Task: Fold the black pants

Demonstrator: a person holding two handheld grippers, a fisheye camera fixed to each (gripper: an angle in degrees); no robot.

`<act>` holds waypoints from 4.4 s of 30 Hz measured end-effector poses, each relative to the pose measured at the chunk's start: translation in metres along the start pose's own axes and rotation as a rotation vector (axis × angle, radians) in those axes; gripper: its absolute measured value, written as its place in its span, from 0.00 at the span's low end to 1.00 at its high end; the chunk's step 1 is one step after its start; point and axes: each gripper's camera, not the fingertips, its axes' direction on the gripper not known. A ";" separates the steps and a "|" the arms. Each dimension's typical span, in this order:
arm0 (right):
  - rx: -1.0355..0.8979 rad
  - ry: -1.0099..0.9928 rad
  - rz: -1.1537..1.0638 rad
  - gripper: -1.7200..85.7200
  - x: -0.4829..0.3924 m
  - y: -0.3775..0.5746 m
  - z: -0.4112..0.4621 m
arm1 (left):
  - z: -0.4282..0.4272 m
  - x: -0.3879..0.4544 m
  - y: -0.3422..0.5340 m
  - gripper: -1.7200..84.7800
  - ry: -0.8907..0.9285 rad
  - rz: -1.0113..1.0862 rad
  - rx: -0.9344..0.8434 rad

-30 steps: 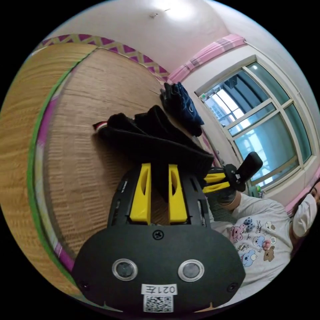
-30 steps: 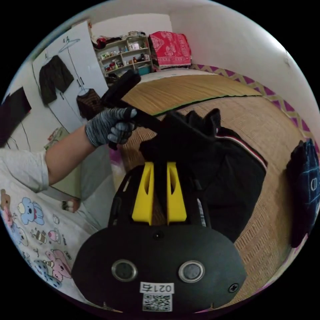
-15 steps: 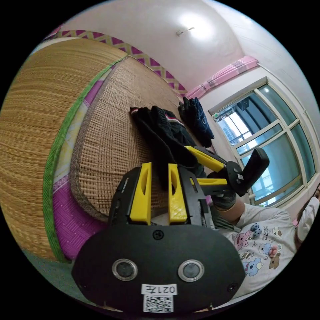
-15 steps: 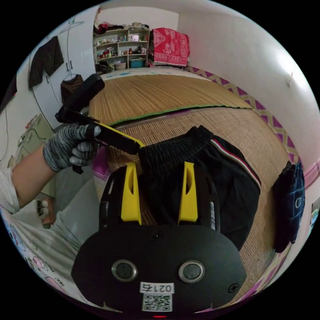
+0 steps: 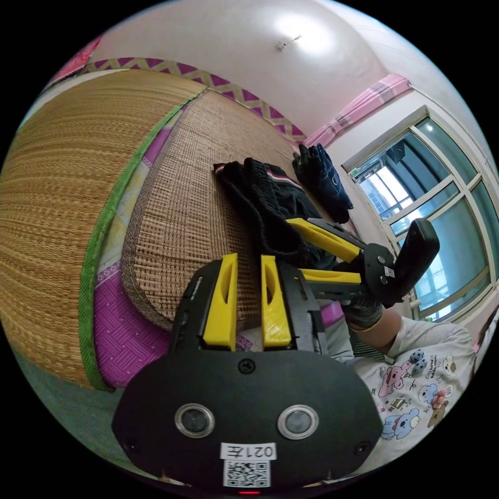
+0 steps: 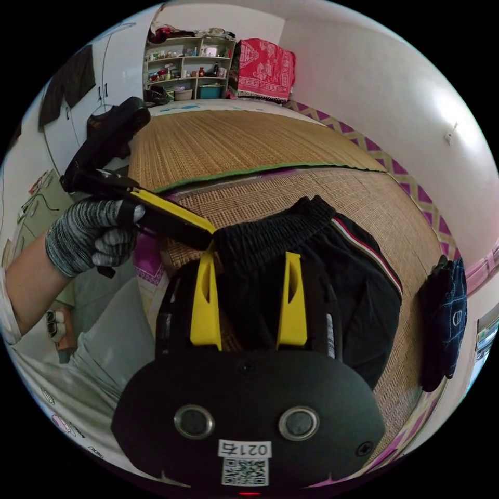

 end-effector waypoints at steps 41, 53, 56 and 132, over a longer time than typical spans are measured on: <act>0.395 -0.377 0.531 0.08 0.299 0.138 -0.256 | 0.101 0.085 0.004 0.12 -0.375 0.106 0.032; 0.670 -0.254 1.250 0.08 0.547 0.484 -0.430 | 0.168 0.075 -0.054 0.12 -0.176 0.049 -0.076; 0.573 -0.293 1.447 0.08 0.571 0.553 -0.404 | 0.179 0.077 -0.068 0.02 -0.223 0.078 -0.133; -0.231 0.012 0.181 0.16 0.637 0.245 -0.347 | 0.028 0.031 -0.215 0.18 -0.405 0.572 -0.104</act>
